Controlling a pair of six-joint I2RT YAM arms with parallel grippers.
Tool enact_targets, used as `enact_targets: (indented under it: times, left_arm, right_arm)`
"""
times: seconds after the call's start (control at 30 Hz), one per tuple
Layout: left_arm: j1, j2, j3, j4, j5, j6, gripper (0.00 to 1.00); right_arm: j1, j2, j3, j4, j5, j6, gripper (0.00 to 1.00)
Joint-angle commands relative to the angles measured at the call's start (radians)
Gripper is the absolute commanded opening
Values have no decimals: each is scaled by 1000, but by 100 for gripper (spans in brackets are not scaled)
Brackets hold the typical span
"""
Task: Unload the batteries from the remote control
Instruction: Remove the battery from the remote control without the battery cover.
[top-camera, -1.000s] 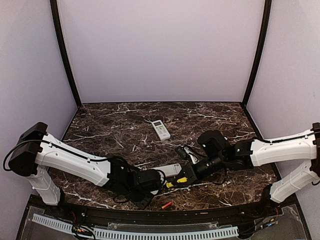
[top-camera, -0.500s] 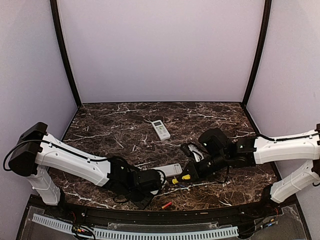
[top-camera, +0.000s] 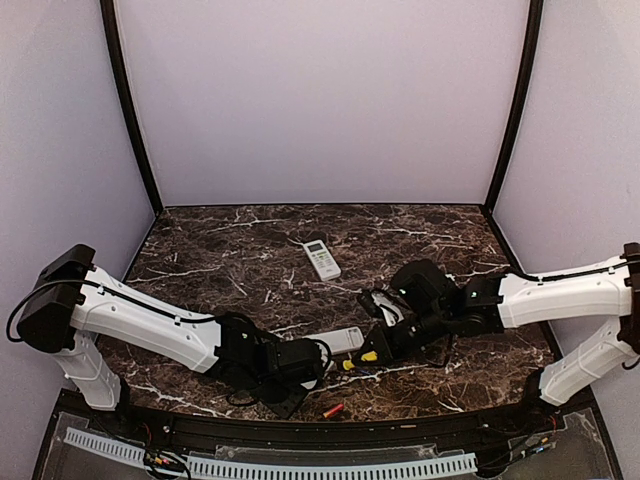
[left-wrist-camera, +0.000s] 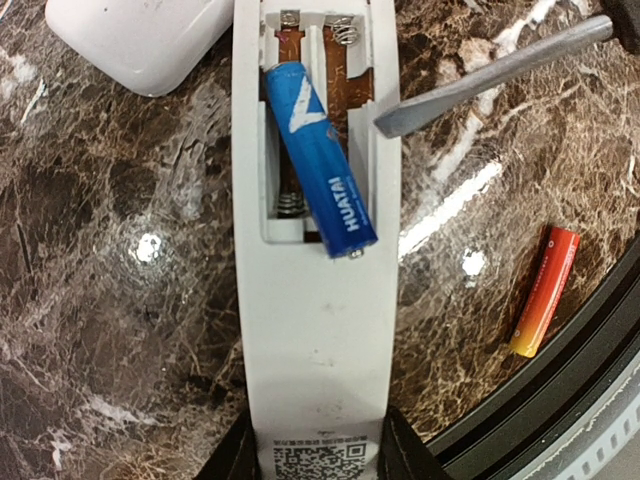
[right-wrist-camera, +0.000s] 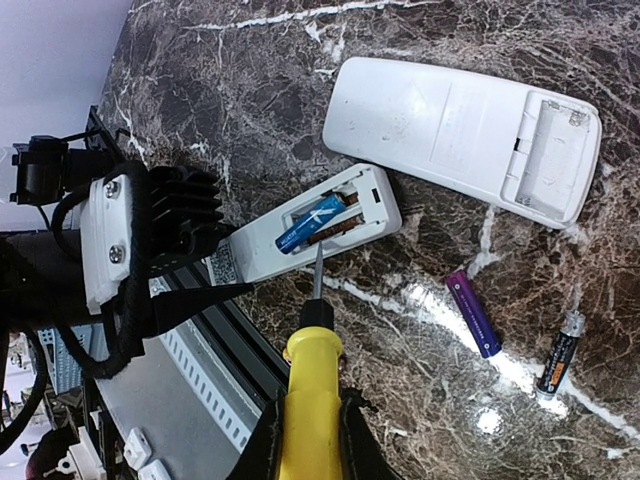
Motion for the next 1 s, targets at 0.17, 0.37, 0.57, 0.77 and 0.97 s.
enact_targets:
  times: [0.17, 0.37, 0.57, 0.77, 0.97]
  left_arm:
    - [2, 2, 6, -53, -33, -1, 29]
    - [1, 2, 6, -51, -33, -1, 29]
    - [1, 2, 6, -50, -32, -1, 28]
    - [1, -1, 9, -52, -33, 0, 28]
    - [1, -3, 9, -51, -33, 1, 28]
  right_arm:
    - [-4, 37, 26, 57, 12, -16, 0]
    - [5, 71, 53, -1, 66, -34, 0]
    - [17, 108, 48, 47, 90, -17, 0]
    - [17, 90, 17, 143, 80, 41, 0]
    - [16, 65, -37, 260, 78, 104, 0]
